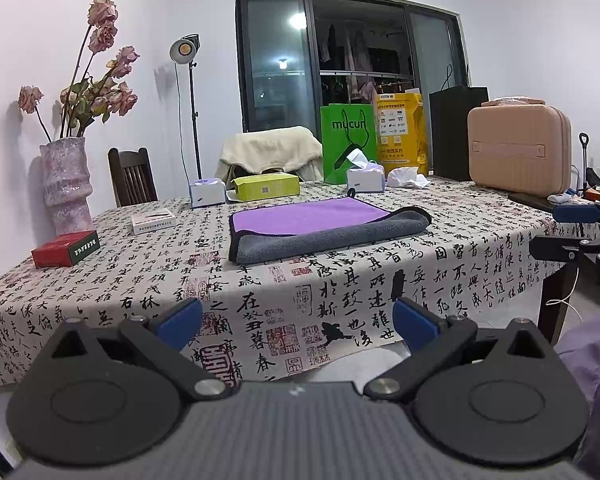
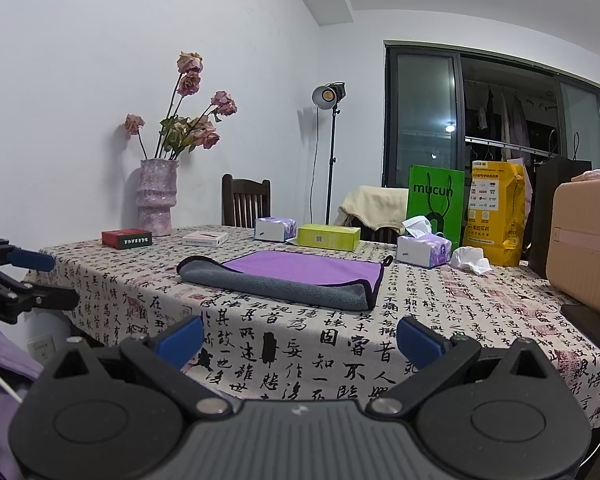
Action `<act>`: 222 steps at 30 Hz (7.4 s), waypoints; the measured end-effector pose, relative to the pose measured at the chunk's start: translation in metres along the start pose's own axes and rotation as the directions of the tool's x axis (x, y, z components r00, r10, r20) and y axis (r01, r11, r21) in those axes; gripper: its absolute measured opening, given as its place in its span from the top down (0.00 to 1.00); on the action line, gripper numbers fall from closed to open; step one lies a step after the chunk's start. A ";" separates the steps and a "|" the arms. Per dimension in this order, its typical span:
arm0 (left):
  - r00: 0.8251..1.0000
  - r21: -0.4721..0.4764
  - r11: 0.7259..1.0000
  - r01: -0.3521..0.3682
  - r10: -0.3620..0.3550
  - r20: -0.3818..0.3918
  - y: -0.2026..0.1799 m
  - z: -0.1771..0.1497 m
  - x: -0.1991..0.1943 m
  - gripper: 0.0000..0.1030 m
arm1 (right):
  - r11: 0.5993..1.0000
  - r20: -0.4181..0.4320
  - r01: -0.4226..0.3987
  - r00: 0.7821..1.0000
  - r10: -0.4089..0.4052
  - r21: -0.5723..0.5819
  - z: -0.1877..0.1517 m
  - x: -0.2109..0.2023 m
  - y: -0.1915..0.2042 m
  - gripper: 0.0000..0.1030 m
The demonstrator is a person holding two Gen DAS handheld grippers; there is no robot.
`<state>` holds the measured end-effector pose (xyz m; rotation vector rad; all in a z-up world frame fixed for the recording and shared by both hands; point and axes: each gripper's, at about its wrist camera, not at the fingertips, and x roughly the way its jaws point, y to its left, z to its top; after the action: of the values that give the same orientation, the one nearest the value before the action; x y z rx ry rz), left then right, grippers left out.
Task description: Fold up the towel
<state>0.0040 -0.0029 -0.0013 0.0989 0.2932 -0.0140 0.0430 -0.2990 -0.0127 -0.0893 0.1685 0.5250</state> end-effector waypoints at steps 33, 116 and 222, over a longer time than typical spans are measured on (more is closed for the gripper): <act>0.999 0.023 1.000 0.001 0.000 -0.033 0.004 -0.004 0.023 0.00 | 0.998 -0.023 0.027 0.999 -0.025 0.061 -0.012 0.012 -0.009 0.00; 0.954 -0.069 0.986 0.151 -0.164 -0.250 0.085 0.061 0.246 0.75 | 0.981 -0.309 -0.120 0.937 0.163 0.152 0.032 0.258 -0.089 0.84; 0.973 -0.027 0.998 -0.059 0.051 -0.227 0.113 0.150 0.351 0.79 | 0.999 -0.286 -0.052 0.957 0.045 -0.014 0.125 0.391 -0.142 0.68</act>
<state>0.3866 0.0951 0.0513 0.0750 0.5186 0.0574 0.4649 -0.2135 0.0450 -0.1825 0.4485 0.5616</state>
